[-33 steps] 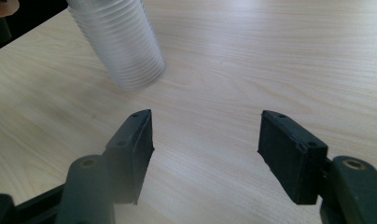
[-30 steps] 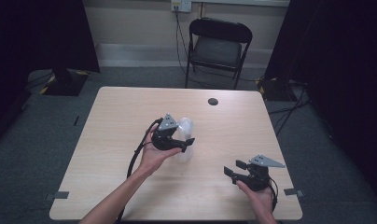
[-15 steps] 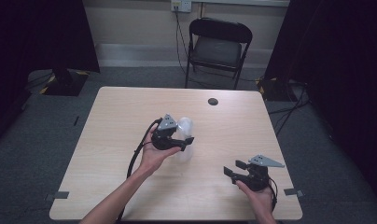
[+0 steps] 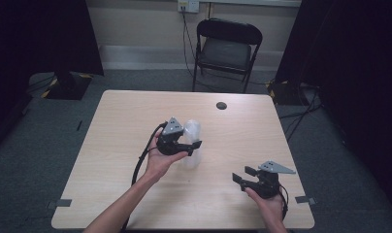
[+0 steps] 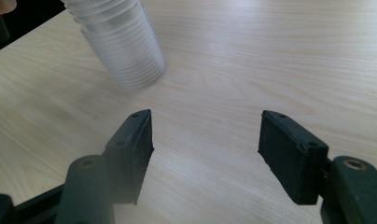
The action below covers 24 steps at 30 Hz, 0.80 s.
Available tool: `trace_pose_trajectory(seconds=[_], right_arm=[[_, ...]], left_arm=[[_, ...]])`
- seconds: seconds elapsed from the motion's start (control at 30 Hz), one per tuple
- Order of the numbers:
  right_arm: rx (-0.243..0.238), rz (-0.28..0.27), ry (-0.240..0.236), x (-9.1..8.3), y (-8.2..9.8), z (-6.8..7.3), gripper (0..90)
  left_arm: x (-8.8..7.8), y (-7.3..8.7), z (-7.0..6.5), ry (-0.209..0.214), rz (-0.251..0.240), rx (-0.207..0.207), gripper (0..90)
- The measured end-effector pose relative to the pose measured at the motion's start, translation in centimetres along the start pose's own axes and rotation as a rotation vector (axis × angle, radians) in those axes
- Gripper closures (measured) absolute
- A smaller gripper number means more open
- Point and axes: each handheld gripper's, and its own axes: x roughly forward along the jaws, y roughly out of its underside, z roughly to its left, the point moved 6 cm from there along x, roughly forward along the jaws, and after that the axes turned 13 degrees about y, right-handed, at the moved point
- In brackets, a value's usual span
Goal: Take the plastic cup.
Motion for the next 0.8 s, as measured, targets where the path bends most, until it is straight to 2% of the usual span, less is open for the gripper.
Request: trace_pose_trajectory(seconds=[0.17, 0.27, 0.47, 0.63, 0.8], right_arm=[[0.003, 0.003, 0.0, 0.0, 0.0, 0.0, 34.7], [0.003, 0.002, 0.001, 0.1, 0.0, 0.0, 34.7], [0.004, 0.007, 0.0, 0.1, 0.0, 0.1, 34.4], [0.004, 0.006, 0.0, 0.1, 0.0, 0.1, 34.4], [0.005, 0.007, 0.003, 0.2, 0.0, 0.1, 34.4]], left_arm=[[-0.1, -0.2, 0.0, -0.006, -0.004, 0.006, 29.1], [-0.1, -0.3, 0.0, -0.004, -0.015, -0.007, 29.5], [-0.1, -0.6, -0.2, -0.004, -0.017, 0.004, 29.7], [-0.4, -1.1, -0.3, -0.005, -0.045, -0.006, 29.9], [-0.4, -1.3, -0.3, -0.003, -0.039, 0.0, 29.8]])
